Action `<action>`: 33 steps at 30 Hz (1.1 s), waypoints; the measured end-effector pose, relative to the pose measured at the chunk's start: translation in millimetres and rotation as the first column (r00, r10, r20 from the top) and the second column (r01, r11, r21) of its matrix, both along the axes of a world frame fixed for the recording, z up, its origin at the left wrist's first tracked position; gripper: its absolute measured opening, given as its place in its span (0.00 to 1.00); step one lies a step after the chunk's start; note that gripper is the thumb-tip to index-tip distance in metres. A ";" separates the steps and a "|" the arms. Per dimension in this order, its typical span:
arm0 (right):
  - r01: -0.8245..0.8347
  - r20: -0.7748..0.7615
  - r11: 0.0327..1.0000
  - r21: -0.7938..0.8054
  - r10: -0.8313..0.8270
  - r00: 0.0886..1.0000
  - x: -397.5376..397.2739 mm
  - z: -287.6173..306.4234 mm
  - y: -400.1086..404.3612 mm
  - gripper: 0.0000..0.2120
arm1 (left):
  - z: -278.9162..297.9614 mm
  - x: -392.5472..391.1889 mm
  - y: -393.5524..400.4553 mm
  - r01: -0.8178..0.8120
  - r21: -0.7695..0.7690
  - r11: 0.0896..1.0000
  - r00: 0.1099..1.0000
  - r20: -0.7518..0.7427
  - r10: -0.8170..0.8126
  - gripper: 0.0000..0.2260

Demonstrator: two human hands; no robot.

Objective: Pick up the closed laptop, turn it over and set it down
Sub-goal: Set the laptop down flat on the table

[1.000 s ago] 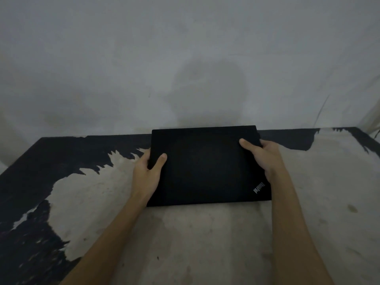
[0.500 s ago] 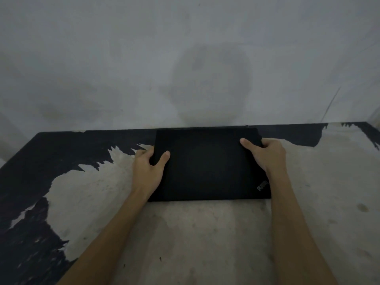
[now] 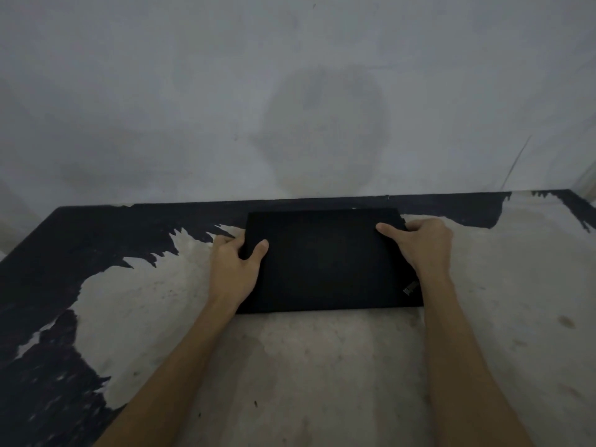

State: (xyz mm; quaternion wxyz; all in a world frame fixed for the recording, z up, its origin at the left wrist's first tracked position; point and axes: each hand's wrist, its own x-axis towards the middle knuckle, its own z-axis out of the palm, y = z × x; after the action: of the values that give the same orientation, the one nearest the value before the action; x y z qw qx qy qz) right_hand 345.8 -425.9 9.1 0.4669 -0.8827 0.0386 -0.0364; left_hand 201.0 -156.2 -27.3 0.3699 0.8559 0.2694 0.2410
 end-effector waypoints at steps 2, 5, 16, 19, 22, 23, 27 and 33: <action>-0.002 0.011 1.000 0.004 0.002 1.000 -1.8 1.0 -0.8 0.31 | 0.4 -0.6 -0.5 0.002 0.002 1.000 1.000 0.011 -0.002 0.19; 0.003 0.010 1.000 -0.003 -0.003 1.000 -0.3 -0.2 -1.4 0.31 | -0.6 0.0 -0.6 0.005 0.013 1.000 1.000 0.002 -0.005 0.19; -0.050 0.044 0.998 -0.050 0.052 0.998 0.1 -4.2 0.1 0.26 | -1.8 1.9 2.2 0.015 -0.011 1.000 1.000 -0.007 -0.015 0.16; -0.085 0.052 0.996 -0.019 0.086 0.995 1.1 -4.9 0.5 0.21 | -2.0 4.6 4.5 0.016 -0.011 1.000 1.000 -0.013 -0.017 0.16; -0.096 0.039 0.995 0.005 0.095 0.995 0.7 -6.4 6.2 0.27 | -3.5 8.5 12.1 0.008 -0.003 1.000 1.000 -0.005 -0.008 0.15; -0.092 0.035 0.996 0.008 0.092 0.995 1.6 -7.4 8.2 0.30 | -3.0 8.9 14.7 0.011 0.001 1.000 1.000 -0.003 -0.011 0.15; -0.106 0.028 0.994 0.029 0.105 0.994 4.7 -10.8 15.5 0.33 | -4.2 8.6 29.1 0.023 0.002 1.000 1.000 0.017 -0.023 0.21; -0.116 0.053 0.993 0.036 0.114 0.992 4.4 -14.0 26.5 0.31 | -2.2 8.3 41.4 0.013 -0.013 1.000 1.000 -0.028 -0.013 0.20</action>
State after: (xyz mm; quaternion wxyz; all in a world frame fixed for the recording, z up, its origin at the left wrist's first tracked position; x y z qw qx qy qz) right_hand 350.2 -399.4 -4.9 0.4860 -0.8731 -0.0234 -0.0311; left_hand 209.3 -114.8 -29.6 0.3729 0.8586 0.2707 0.2247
